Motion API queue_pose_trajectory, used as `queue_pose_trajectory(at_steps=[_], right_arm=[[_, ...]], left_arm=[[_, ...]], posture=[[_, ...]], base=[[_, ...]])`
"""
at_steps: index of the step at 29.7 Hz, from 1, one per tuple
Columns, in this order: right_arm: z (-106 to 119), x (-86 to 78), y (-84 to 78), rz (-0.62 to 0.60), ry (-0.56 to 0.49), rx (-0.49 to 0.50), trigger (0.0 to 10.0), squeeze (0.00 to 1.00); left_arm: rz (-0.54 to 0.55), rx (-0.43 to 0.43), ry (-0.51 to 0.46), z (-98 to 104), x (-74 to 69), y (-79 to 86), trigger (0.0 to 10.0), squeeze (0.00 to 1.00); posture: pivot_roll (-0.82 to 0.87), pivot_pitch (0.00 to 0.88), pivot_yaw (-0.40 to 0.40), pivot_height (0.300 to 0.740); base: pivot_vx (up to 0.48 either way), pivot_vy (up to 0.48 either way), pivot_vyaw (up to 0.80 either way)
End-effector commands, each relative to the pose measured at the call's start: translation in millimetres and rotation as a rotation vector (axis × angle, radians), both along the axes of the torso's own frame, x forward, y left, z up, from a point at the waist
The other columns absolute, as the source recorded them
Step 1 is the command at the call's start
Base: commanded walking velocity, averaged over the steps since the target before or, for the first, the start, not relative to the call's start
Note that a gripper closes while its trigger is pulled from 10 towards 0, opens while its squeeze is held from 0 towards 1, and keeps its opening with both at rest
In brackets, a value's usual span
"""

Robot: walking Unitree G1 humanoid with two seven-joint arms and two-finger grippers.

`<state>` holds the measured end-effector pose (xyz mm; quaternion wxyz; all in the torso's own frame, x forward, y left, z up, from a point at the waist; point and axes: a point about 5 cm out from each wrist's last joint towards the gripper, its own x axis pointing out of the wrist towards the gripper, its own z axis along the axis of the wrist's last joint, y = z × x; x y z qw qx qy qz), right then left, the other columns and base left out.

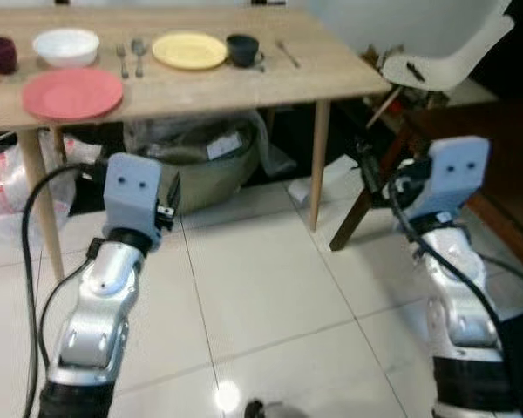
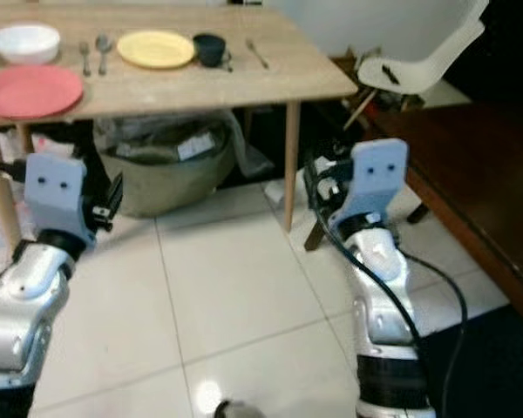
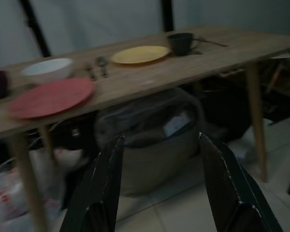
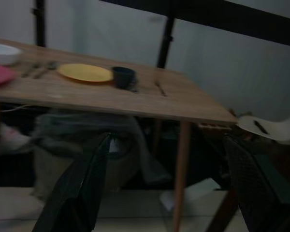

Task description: Setting the table

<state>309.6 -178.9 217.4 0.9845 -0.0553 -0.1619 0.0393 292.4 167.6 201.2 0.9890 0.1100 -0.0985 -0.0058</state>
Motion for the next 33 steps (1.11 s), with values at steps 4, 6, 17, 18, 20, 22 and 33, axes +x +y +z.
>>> queue_pose_trajectory(at_steps=[4, 6, 17, 18, 20, 22, 33], right_arm=[[-1.1, -1.8, -5.0, -0.019, 0.001, 0.011, 10.0, 0.00], [-1.2, -1.9, -5.2, -0.020, 0.001, 0.011, 10.0, 0.00], [-1.4, -2.2, -5.5, -0.022, 0.001, 0.011, 10.0, 0.00], [-1.4, -2.2, -5.5, -0.022, 0.001, 0.011, 10.0, 0.00], [-1.4, -2.4, -5.7, -0.024, 0.000, 0.012, 10.0, 0.00], [-1.6, -2.5, -6.1, -0.025, 0.000, 0.012, 10.0, 0.00], [-2.0, -3.1, -6.9, -0.030, 0.001, 0.012, 10.0, 0.00]], left_arm=[[-0.012, -0.002, 0.011, -2.6, 0.2, -2.6, 10.0, 0.15], [-0.013, -0.003, 0.010, -2.6, 0.3, -2.8, 10.0, 0.15], [-0.015, -0.004, 0.010, -2.8, 0.4, -3.5, 10.0, 0.15], [-0.015, -0.004, 0.010, -2.8, 0.4, -3.5, 10.0, 0.15], [-0.016, -0.003, 0.010, -2.8, 0.5, -3.6, 10.0, 0.15], [-0.017, -0.003, 0.010, -2.7, 0.9, -3.8, 10.0, 0.15], [-0.019, -0.004, 0.013, -3.2, 1.7, -4.7, 10.0, 0.15]], posture=[[-0.12, 0.000, -0.015, 0.740], [-0.13, 0.000, -0.015, 0.740], [-0.13, 0.000, -0.014, 0.740], [-0.13, 0.000, -0.014, 0.740], [-0.13, 0.000, -0.011, 0.740], [-0.13, 0.000, -0.011, 0.740], [-0.13, 0.000, -0.011, 0.740]], base=[[-0.345, 0.000, 0.00], [-0.349, 0.000, 0.00], [-0.346, 0.000, 0.00], [-0.349, 0.000, 0.00], [-0.349, 0.000, 0.00], [-0.347, 0.000, 0.00], [-0.335, 0.000, 0.00]])
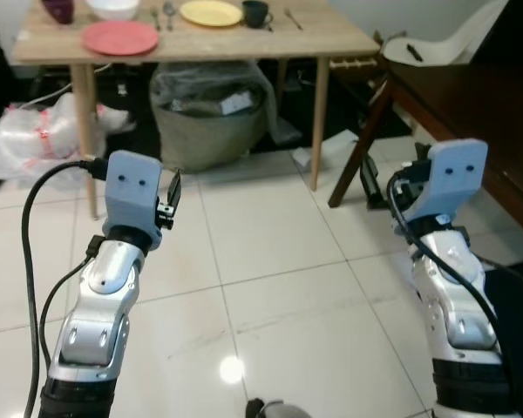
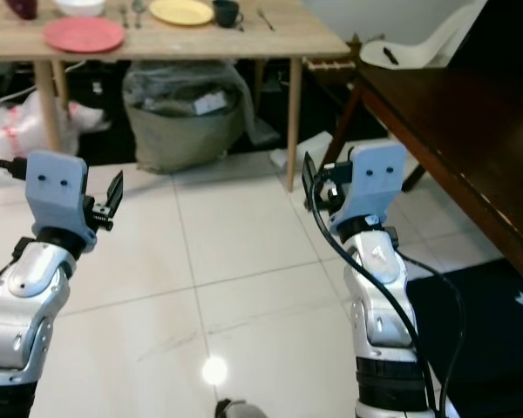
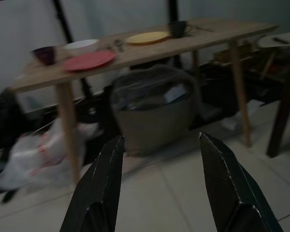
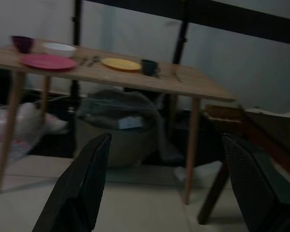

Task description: Setting the table

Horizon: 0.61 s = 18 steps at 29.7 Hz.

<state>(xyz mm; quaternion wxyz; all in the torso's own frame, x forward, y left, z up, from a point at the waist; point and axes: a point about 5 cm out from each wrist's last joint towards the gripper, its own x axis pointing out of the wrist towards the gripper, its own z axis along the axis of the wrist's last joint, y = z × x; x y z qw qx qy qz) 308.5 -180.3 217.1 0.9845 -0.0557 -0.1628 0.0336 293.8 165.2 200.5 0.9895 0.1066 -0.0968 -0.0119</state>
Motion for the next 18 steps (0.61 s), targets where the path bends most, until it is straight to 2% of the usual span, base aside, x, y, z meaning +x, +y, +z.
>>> queue_pose_trajectory(at_steps=[1, 4, 10, 15, 18], right_arm=[[-1.8, -2.0, -5.6, -0.018, 0.003, 0.011, 10.0, 0.00], [-2.0, -2.1, -6.0, -0.020, 0.004, 0.012, 10.0, 0.00], [-2.1, -2.5, -6.3, -0.023, 0.004, 0.013, 10.0, 0.00], [-2.3, -2.6, -7.1, -0.027, 0.004, 0.014, 10.0, 0.00], [-2.4, -2.4, -7.1, -0.027, 0.005, 0.015, 10.0, 0.00]], left_arm=[[-0.007, 0.001, 0.008, -2.5, 0.3, -2.3, 10.0, 0.15], [-0.006, 0.001, 0.008, -2.7, 0.5, -2.4, 10.0, 0.15], [0.001, -0.001, 0.020, -3.3, 1.6, -2.0, 10.0, 0.15], [-0.009, -0.050, 0.042, -3.6, 2.7, -4.3, 10.0, 0.12], [-0.011, -0.040, 0.046, -4.1, 3.1, -4.4, 10.0, 0.12]], posture=[[-0.13, 0.000, -0.011, 0.740], [-0.13, 0.000, -0.011, 0.740], [-0.14, 0.000, -0.007, 0.740], [-0.14, 0.000, -0.005, 0.740], [-0.14, 0.000, -0.003, 0.740]], base=[[-0.300, 0.000, 0.00], [-0.281, 0.000, 0.00], [0.000, 0.000, 0.00], [0.000, 0.000, 0.00], [0.000, 0.000, 0.00]])
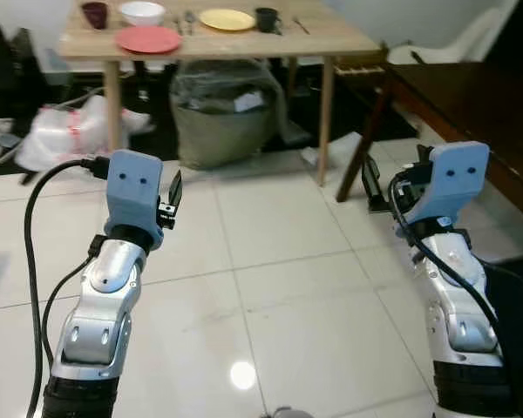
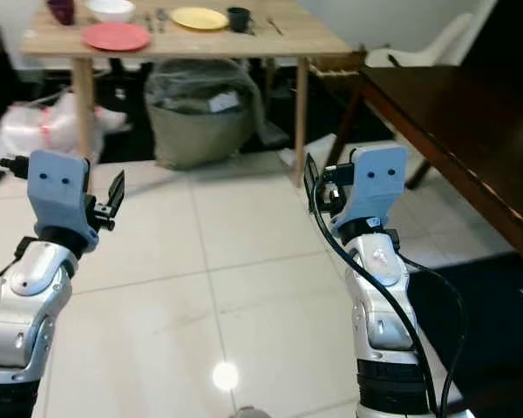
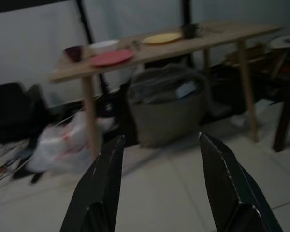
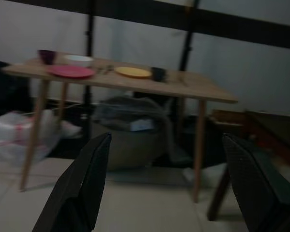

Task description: Setting the table

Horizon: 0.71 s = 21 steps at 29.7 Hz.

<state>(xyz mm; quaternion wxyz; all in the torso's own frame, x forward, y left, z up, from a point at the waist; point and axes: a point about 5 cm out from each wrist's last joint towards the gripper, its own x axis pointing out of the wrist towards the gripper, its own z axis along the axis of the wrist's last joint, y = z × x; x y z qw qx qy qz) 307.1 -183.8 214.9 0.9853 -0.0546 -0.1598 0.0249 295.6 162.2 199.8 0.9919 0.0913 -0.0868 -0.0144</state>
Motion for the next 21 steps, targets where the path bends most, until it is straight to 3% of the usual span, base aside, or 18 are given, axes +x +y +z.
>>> queue_pose_trajectory(at_steps=[1, 21], right_arm=[[-0.3, -1.0, -3.4, -0.010, 0.001, 0.011, 10.0, 0.00], [-0.8, 0.2, -5.6, -0.015, 0.009, 0.034, 10.0, 0.00]], left_arm=[[-0.005, -0.001, 0.027, -3.7, 1.5, -1.2, 10.0, 0.12], [-0.015, 0.013, 0.026, -4.3, 2.9, -1.7, 10.0, 0.14]], posture=[[-0.14, 0.000, -0.003, 0.740], [-0.14, 0.000, 0.002, 0.740]], base=[[0.000, 0.000, 0.00], [0.000, 0.000, -0.79]])
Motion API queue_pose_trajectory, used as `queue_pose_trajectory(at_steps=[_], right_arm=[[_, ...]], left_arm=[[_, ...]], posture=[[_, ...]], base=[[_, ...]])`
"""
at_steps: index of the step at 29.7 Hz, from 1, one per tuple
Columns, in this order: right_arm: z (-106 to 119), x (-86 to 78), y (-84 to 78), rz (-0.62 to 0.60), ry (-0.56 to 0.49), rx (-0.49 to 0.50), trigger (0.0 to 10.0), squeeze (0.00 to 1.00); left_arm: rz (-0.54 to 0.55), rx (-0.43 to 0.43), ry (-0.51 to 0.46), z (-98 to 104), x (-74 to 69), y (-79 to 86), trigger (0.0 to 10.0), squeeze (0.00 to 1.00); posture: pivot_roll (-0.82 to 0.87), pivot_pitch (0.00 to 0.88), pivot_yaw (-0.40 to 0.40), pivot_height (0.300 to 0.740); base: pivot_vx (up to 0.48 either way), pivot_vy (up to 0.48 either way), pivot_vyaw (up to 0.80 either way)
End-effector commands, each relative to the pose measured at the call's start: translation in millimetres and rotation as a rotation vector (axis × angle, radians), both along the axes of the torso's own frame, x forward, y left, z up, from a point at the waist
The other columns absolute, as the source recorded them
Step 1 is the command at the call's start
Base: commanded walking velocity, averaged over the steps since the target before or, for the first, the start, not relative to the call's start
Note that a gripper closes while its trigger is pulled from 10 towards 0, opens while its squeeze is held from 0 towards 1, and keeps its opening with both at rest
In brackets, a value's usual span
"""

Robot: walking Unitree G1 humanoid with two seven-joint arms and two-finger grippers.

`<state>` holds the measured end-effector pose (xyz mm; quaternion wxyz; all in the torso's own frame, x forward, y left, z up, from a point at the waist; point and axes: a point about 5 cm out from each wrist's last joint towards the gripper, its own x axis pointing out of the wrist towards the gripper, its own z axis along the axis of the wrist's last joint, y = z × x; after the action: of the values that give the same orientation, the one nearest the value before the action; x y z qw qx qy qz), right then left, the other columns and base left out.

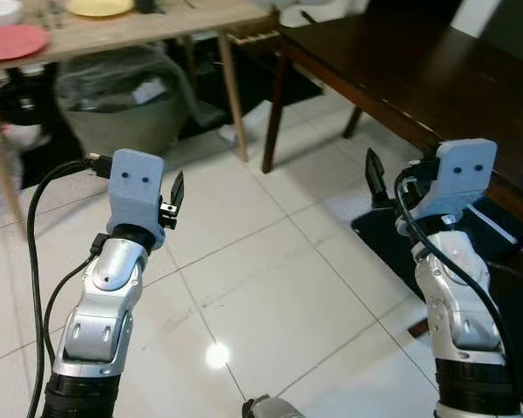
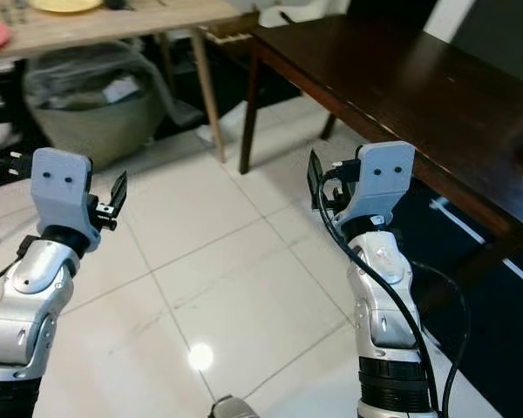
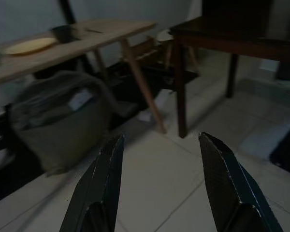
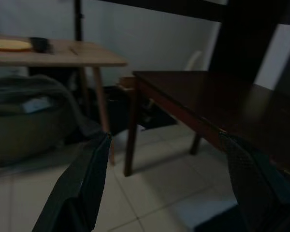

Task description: Setting the table

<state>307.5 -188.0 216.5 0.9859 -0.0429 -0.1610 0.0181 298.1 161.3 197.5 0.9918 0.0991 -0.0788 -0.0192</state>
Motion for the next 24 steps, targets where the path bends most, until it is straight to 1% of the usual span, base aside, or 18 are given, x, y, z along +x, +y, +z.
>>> queue_pose_trajectory(at_steps=[1, 24], right_arm=[[-1.9, -0.2, -1.6, -0.004, 0.010, 0.009, 10.0, 0.00], [-3.0, -2.6, -3.3, -0.012, 0.013, 0.013, 10.0, 0.00]], left_arm=[[-0.012, -0.005, 0.008, -1.8, 0.5, -1.5, 10.0, 0.14], [-0.026, -0.005, 0.014, -4.8, 1.4, -3.3, 10.0, 0.14]], posture=[[-0.14, 0.000, 0.002, 0.740], [-0.15, 0.000, 0.009, 0.740]], base=[[0.000, 0.000, -0.80], [0.000, 0.000, -0.80]])
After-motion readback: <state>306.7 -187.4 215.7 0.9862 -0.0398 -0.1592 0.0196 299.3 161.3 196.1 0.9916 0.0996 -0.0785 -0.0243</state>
